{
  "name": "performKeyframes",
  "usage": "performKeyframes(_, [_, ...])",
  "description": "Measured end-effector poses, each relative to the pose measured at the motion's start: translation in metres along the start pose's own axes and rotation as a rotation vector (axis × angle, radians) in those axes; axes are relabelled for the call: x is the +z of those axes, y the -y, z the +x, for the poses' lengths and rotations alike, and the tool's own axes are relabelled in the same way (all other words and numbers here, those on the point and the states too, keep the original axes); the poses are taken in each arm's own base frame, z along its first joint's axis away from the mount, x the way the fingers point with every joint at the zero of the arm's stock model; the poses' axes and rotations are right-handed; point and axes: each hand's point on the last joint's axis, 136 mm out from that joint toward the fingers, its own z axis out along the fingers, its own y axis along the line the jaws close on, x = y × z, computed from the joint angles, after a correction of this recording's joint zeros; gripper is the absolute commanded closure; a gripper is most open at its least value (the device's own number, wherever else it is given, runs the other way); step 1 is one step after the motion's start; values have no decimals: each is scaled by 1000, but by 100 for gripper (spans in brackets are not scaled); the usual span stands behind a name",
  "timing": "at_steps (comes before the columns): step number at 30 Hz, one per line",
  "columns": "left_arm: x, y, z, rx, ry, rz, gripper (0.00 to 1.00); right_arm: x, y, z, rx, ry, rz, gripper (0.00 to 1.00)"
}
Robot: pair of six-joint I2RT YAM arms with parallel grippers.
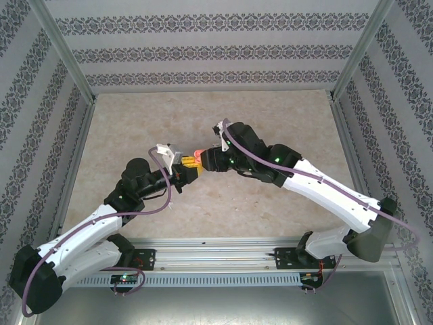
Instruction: Insert the wireless bluetooth earbuds into the charging case
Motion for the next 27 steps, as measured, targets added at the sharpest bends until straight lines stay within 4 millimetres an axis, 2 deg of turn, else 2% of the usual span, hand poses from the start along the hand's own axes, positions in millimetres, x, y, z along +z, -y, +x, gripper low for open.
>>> performKeyframes(5, [0,5,-4,9,14,24,100,-17,-8,-7,28,15,-71,46])
performKeyframes(14, [0,13,-6,19,20,74,100,-43,2,-26,99,91,-136,47])
performKeyframes(22, [6,28,1,16,-9,186,100,-41,30,-29,209,78,-170,59])
performKeyframes(27, [12,34,3,6,-22,246,100,-36,41,-27,278,49,-229,61])
